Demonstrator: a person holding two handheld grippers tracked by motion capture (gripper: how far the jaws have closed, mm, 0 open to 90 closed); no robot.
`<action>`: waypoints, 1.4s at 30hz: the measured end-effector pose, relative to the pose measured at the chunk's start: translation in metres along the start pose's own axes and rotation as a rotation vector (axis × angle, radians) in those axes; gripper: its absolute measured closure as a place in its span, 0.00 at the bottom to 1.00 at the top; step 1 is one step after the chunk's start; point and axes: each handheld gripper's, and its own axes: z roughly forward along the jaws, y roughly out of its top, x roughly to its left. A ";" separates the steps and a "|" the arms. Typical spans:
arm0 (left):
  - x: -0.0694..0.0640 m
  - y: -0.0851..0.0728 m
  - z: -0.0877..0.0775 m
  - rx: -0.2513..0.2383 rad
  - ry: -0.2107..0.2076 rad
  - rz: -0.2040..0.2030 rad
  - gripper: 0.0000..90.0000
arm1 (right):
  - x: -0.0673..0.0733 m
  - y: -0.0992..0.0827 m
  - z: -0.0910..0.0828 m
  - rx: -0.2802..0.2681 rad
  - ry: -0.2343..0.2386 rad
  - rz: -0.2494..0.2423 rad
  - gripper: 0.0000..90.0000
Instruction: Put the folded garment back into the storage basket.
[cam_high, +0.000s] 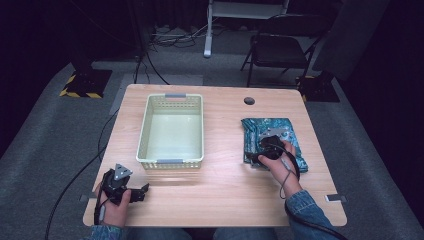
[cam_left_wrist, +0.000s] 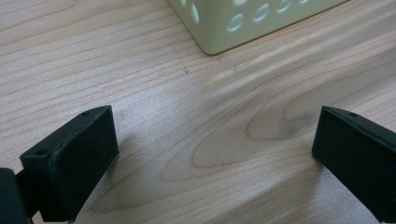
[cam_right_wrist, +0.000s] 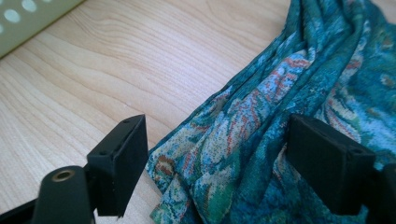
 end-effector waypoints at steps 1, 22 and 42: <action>0.000 0.000 0.000 0.000 0.000 0.000 0.00 | 0.000 0.000 0.000 0.000 0.000 0.000 0.23; 0.000 0.000 0.000 0.000 -0.001 -0.001 0.00 | 0.007 -0.008 0.014 0.023 -0.118 -0.065 0.70; 0.000 0.000 0.000 0.000 -0.002 0.001 0.00 | 0.003 0.015 -0.028 -0.070 -0.164 -0.049 0.95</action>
